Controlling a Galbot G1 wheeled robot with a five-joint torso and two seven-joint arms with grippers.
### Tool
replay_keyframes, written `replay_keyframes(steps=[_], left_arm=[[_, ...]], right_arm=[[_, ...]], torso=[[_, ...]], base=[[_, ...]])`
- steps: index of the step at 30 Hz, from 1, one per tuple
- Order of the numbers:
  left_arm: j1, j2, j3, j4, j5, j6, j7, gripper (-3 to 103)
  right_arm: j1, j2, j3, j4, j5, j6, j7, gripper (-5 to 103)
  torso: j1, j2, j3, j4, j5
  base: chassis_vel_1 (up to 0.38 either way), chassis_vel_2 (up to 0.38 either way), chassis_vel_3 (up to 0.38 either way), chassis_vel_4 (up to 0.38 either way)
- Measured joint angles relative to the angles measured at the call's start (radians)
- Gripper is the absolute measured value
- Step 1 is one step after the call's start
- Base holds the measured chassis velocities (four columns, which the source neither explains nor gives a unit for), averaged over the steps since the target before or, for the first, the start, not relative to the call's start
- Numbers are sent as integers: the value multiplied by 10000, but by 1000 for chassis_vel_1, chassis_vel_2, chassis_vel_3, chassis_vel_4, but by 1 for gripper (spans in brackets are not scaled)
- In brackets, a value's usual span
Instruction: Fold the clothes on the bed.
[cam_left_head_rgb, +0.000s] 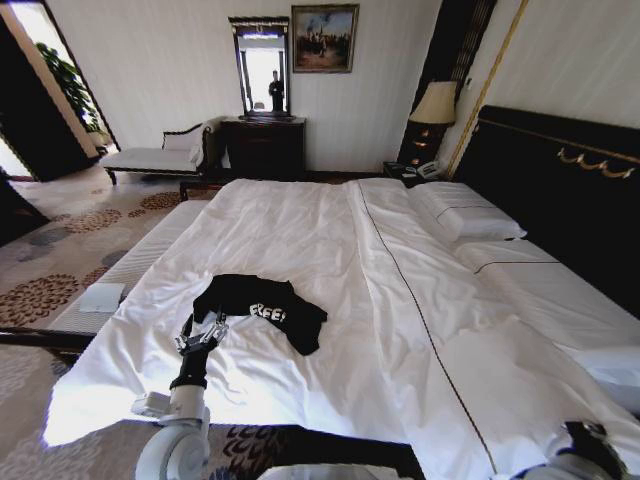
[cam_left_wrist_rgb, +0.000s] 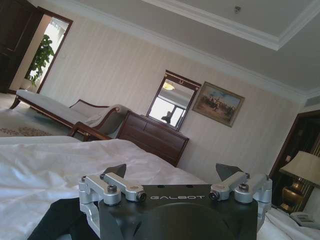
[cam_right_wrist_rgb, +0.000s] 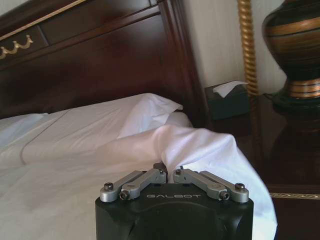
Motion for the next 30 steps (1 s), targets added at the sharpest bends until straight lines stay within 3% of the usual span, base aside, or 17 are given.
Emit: replay_keyframes(steps=[2, 20, 24, 26, 28, 30], left_arm=[[45, 6, -6, 16, 4, 0, -7, 100], [285, -30, 27, 118, 104, -71, -16, 100], [323, -26, -25, 151, 98, -97, -28, 100], [328, -53, -19, 162, 115, -100, -32, 100], [333, -84, 6, 169, 159, -100, -33, 100], [346, -141, 46, 178, 251, -100, -35, 100]], right_arm=[[50, -1, 245, -250, -5, 2, 24, 1], [489, -494, 784, -1744, 30, -76, 108, -2], [327, -180, 310, -1617, -142, -43, 416, 9], [126, -41, -155, -1192, -19, -114, 530, 20], [-8, -18, -401, -854, 158, -285, 628, 20], [-167, -12, -714, -190, 659, -680, 930, 31]], torso=[[0, 0, -1, -13, -6], [-1, 1, 0, -4, -3], [-1, 1, -1, -21, -5], [-3, 2, -1, -17, -6], [-3, 2, -1, -13, -6], [-3, 2, -1, -11, -6]], base=[[0, 0, 0, 0], [0, 0, 0, 0], [0, 0, 0, 0], [0, 0, 0, 0], [0, 0, 0, 0], [0, 0, 0, 0]])
